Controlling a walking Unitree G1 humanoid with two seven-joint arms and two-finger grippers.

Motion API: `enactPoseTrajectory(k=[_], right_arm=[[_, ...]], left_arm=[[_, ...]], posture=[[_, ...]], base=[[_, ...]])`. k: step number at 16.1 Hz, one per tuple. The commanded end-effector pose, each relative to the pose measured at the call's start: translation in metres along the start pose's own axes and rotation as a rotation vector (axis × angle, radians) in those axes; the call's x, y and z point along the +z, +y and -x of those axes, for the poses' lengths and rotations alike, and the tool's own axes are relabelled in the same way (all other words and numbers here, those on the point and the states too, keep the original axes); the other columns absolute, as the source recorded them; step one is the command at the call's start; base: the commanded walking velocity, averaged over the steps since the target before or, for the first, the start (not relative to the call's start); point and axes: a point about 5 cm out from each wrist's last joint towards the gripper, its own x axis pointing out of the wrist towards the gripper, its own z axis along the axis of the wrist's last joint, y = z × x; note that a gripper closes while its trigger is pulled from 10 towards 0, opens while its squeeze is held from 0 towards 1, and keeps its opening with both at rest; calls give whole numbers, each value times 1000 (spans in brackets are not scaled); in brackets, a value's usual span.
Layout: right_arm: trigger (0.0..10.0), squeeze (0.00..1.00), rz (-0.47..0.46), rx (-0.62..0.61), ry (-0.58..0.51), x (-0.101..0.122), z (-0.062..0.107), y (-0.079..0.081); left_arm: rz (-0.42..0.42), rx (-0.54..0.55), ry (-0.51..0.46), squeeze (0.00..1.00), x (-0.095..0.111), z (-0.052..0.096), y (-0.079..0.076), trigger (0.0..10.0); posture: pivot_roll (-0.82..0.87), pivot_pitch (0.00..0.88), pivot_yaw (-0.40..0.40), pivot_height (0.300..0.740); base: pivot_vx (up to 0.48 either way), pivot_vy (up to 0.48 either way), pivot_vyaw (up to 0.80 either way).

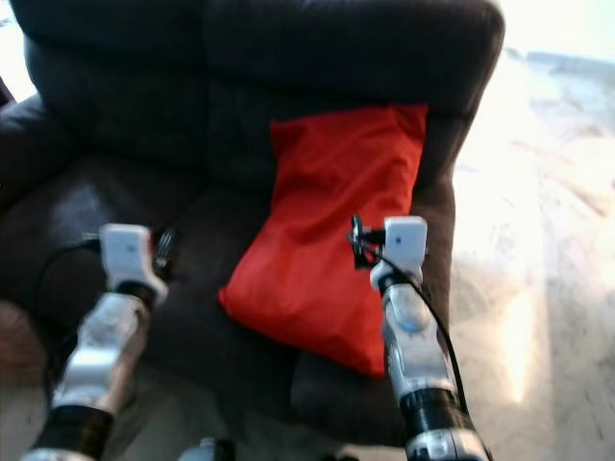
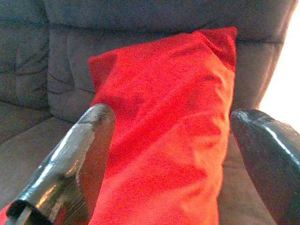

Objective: Move the pillow to the sofa from floor

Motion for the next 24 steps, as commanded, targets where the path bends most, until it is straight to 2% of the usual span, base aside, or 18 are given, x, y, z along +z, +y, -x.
enactPoseTrajectory(k=[1,5,6,9,14,18,24], right_arm=[[10000,0,-5,7,-26,5,0,3],[10000,0,-35,-2,-36,7,-1,5],[10000,0,-67,-8,-46,8,-1,5],[10000,0,-34,-2,-58,8,-1,8],[10000,0,-62,-19,-60,12,-5,8],[10000,0,-43,-26,-75,17,-7,9],[10000,0,-61,-40,-69,16,-8,8]], left_arm=[[1,-12,-41,0,6,0,-3,10000],[35,10,-33,0,4,-1,-4,10000],[49,17,-35,0,4,-1,-2,10000],[47,11,-43,0,7,-1,-3,10000],[64,27,-52,0,12,-4,1,10000],[68,30,-50,0,12,-4,1,10000],[70,36,-48,0,13,-4,2,10000]], posture=[[164,135,11,740],[164,116,10,740],[164,114,11,740],[167,109,9,740],[170,135,8,740],[173,147,8,740],[177,158,5,740]], base=[[0,0,0],[0,69,-106],[0,0,-781],[0,0,-260],[0,350,-146],[0,0,-366],[0,359,0]])
